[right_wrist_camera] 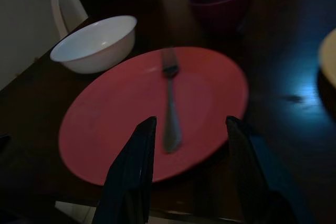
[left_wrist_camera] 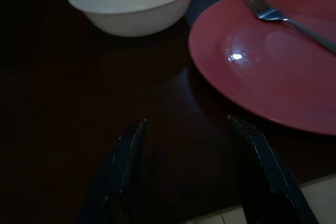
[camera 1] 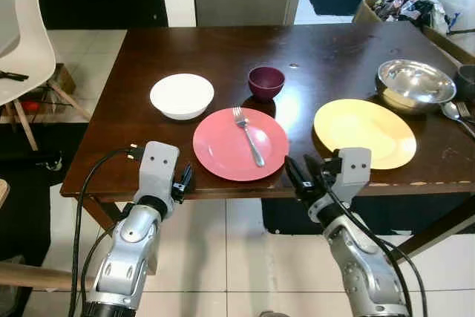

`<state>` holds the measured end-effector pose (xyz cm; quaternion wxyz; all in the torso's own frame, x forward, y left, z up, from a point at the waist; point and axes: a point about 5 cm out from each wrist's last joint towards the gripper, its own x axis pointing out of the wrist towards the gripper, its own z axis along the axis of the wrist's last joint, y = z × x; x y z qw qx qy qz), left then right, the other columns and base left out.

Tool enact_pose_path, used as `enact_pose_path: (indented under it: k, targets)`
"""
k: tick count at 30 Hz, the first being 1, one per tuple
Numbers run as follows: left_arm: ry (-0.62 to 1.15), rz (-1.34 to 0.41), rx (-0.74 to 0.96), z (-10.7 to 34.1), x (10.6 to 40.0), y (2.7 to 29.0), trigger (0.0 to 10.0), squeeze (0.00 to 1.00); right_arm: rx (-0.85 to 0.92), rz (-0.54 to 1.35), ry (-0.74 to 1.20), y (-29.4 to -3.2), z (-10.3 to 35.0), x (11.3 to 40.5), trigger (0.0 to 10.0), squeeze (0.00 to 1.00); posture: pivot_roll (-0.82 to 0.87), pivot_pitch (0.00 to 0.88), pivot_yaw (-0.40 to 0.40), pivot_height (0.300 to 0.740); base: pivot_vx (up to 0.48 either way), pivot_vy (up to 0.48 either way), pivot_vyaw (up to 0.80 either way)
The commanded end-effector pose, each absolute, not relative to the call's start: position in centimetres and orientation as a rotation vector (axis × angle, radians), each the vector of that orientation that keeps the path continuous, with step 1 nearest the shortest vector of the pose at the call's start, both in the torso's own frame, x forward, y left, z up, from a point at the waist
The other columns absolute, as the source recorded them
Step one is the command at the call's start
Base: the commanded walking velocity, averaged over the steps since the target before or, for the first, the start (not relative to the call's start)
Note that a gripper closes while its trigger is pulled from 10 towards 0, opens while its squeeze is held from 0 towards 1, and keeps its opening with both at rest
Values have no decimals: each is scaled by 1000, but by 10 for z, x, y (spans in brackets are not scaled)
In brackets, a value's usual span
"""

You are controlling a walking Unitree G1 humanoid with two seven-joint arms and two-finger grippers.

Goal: Setting the table

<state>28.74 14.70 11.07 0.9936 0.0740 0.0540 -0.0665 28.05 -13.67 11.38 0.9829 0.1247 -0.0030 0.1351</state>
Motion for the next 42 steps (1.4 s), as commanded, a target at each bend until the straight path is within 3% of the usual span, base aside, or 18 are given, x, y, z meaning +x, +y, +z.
enact_pose_path:
  k: [1,11,19,28,42]
  targets:
    - [144,-122,158,104,285,150,10000,0,249,271,11,-137,111,278,10000,0,-96,20,47,740,0,0,0]
    - [65,-156,238,126,297,165,10000,0,166,291,-1,-137,118,288,10000,0,-95,40,49,740,0,0,0]
    - [-17,-310,299,165,314,163,10000,0,65,290,25,-147,136,335,10000,0,-58,74,55,740,0,0,0]
    - [-29,-643,375,195,286,148,10000,0,116,335,142,-148,140,369,10000,0,13,124,38,740,0,0,0]
    - [-30,-663,361,212,275,151,10000,0,1,407,125,-141,160,390,10000,0,62,177,29,740,0,0,0]
